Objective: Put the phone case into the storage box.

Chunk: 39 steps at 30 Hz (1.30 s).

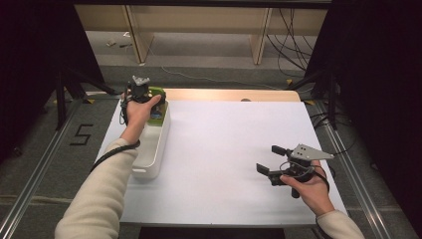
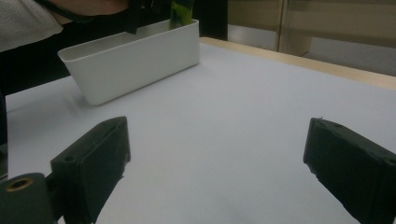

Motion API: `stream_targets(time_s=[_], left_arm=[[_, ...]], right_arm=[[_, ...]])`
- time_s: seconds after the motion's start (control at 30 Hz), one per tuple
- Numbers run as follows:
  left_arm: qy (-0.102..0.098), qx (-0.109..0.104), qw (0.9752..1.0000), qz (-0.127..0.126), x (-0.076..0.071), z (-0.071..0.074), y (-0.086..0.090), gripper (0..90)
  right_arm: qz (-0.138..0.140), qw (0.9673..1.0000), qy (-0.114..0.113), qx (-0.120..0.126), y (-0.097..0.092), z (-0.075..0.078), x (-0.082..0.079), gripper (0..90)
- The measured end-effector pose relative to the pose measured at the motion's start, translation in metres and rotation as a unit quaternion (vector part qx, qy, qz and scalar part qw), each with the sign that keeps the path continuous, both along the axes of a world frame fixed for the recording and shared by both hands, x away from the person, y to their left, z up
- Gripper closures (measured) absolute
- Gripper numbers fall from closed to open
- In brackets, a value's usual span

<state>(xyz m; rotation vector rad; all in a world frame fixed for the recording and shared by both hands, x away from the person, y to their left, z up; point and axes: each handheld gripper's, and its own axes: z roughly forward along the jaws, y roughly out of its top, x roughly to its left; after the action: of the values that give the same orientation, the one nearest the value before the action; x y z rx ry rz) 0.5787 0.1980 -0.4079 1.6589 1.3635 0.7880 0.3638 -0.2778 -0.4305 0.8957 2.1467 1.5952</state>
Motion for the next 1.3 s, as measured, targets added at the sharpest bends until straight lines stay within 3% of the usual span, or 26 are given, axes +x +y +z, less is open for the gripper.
stream_targets(time_s=[1.3], left_arm=[[0.019, 0.0, 0.9998, -0.005, 0.008, -0.0005, -0.001, 14.8]], right_arm=[[0.002, 1.0, 0.003, -0.003, 0.0002, -0.0008, 0.0004, 8.2]])
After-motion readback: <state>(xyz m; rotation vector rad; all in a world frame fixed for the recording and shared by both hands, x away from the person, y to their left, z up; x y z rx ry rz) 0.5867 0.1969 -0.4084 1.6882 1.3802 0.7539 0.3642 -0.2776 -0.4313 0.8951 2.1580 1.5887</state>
